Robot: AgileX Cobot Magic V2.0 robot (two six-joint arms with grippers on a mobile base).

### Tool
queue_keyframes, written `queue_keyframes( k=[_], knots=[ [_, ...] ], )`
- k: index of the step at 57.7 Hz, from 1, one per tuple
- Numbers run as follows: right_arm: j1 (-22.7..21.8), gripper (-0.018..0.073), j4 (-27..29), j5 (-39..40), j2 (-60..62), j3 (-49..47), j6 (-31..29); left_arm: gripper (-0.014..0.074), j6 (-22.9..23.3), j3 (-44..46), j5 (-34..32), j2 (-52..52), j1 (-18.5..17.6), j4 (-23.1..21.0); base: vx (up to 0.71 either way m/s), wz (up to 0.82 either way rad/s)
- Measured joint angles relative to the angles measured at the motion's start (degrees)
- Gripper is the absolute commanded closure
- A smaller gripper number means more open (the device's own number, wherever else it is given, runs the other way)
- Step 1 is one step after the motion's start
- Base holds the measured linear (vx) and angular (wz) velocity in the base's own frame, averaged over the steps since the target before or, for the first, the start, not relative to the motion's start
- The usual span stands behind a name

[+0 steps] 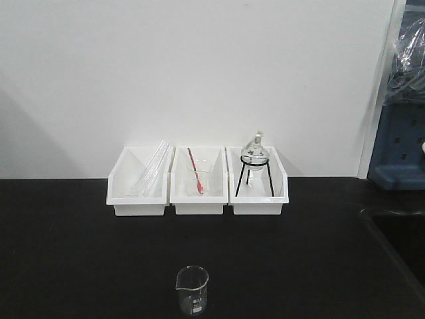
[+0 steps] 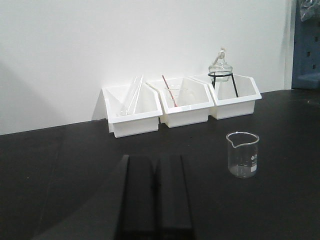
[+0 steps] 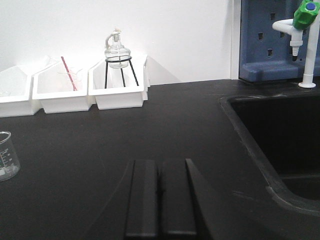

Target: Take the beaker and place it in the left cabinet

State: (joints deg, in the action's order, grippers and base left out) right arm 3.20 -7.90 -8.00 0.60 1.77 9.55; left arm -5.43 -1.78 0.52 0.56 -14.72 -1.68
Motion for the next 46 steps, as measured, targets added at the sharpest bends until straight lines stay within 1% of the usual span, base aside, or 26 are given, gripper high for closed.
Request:
queue_keyframes(
  k=[41, 46],
  knots=[
    [0.0, 0.0565, 0.0, 0.0, 0.0, 0.0, 0.0, 0.0595, 0.0, 0.0, 0.0, 0.0, 0.0, 0.0, 0.00, 0.00],
    [0.0, 0.0565, 0.0, 1.2, 0.0, 0.0, 0.0, 0.0595, 0.0, 0.0, 0.0, 0.0, 0.0, 0.0, 0.00, 0.00]
  ],
)
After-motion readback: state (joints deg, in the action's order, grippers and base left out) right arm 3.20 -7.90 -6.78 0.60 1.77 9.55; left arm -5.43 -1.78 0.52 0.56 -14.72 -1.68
